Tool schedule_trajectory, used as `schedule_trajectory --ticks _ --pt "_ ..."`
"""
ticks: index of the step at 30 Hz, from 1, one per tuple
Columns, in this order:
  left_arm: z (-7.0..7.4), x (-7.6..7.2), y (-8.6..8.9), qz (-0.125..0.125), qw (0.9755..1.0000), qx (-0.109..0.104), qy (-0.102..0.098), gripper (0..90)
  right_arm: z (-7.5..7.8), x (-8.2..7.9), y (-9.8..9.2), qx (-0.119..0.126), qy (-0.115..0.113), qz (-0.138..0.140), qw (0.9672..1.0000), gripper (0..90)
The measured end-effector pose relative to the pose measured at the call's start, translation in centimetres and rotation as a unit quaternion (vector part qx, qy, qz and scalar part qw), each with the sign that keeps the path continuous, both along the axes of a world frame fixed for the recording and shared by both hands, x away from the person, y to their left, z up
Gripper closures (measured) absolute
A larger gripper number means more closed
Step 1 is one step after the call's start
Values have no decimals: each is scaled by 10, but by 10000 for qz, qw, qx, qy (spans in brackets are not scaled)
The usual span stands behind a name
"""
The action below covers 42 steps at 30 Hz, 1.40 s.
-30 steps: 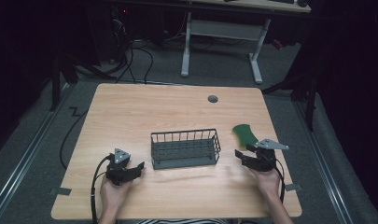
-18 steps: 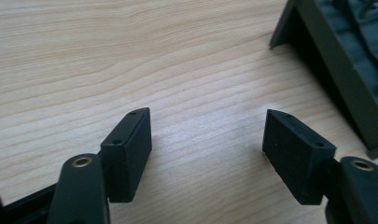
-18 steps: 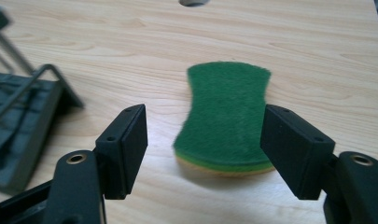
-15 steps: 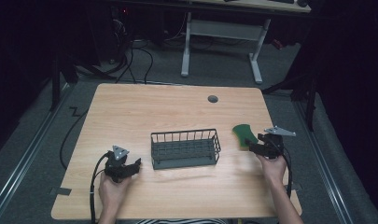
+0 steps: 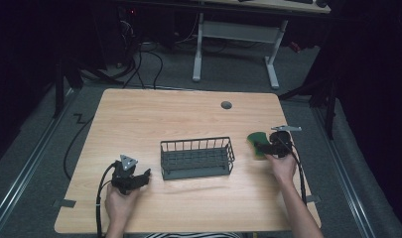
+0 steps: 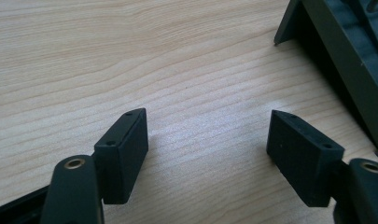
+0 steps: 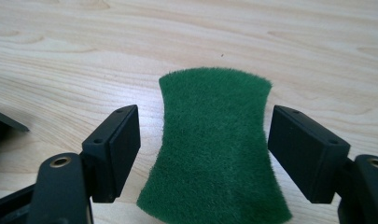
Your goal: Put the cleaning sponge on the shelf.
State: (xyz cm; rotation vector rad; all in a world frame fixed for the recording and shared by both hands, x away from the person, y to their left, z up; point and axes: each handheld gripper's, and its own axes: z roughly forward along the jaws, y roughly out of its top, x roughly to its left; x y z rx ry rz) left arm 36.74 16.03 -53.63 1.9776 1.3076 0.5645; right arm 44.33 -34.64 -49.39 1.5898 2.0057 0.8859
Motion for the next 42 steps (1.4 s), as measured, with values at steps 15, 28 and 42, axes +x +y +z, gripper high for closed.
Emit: schedule_trajectory --ticks 15,28,42 --pt "0 0 0 -4 10000 -6 3 295 -13 8 0 -188 183 -106 9996 228" --pt "0 0 0 -6 10000 -10 3 294 -20 12 0 -82 350 -80 9993 283" --pt "0 0 0 -8 10000 -17 5 294 -9 4 -3 -109 331 -12 9994 299"
